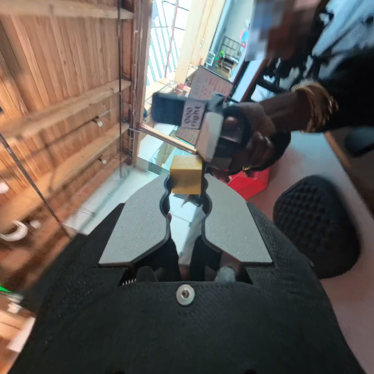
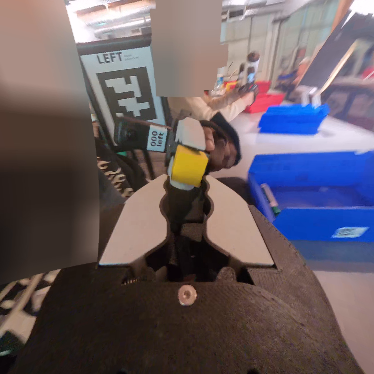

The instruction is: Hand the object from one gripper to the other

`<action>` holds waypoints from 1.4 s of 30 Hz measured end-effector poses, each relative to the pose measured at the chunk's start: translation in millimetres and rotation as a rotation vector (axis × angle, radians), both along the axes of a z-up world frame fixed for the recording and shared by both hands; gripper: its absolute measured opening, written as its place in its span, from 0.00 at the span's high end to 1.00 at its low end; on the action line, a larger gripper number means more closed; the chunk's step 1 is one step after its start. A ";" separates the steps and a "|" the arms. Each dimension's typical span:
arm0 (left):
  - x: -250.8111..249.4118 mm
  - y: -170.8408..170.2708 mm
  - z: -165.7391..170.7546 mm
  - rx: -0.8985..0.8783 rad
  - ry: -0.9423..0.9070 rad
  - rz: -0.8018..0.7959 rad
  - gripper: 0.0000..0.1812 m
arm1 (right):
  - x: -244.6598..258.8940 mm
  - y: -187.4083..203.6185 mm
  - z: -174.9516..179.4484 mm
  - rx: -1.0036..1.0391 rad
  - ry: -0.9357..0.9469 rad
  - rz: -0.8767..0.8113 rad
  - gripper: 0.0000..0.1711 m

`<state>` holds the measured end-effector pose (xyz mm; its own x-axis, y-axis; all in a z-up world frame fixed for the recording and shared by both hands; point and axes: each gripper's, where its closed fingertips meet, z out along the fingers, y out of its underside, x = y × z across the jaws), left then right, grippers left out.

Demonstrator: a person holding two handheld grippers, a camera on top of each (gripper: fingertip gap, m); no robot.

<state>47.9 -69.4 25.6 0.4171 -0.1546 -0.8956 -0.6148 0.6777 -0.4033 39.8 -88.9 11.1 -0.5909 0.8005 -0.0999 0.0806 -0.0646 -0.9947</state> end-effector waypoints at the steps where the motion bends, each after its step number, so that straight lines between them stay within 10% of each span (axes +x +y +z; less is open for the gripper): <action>1: -5.7 2.1 5.0 -0.075 -0.086 -0.019 0.85 | 0.4 5.4 5.6 0.080 0.086 -0.060 0.79; 8: -0.2 -11.8 -7.0 -0.920 -0.464 -0.459 0.85 | 16.1 6.5 20.7 0.978 0.681 -0.455 0.77; 14: 12.4 -19.5 -23.3 -1.183 -0.461 -0.609 0.85 | -0.3 -3.2 2.7 1.303 0.706 -0.512 0.77; 19: 13.0 -20.5 -18.5 -1.085 -0.438 -0.614 0.83 | -3.0 -0.4 3.6 1.208 0.649 -0.500 0.83; 26: -11.9 -7.2 8.7 -0.046 -0.152 -0.178 0.70 | -5.5 11.5 15.1 0.255 0.194 -0.282 0.83; 30: -7.5 2.9 -4.4 0.171 0.121 0.055 0.70 | -8.6 7.7 -4.1 -0.001 -0.040 -0.105 0.83; 38: -1.8 6.7 -6.1 0.014 0.028 0.012 0.85 | -5.2 7.4 0.8 0.019 0.016 -0.078 0.81; 42: -10.4 3.5 0.5 -0.375 -0.244 -0.153 0.85 | 8.7 11.0 16.4 0.433 0.361 -0.232 0.75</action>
<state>37.6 -65.9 26.1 0.5558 -0.5247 -0.6448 -0.3756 0.5334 -0.7579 48.5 -77.9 27.5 -0.3323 0.8351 0.4383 -0.2348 0.3768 -0.8960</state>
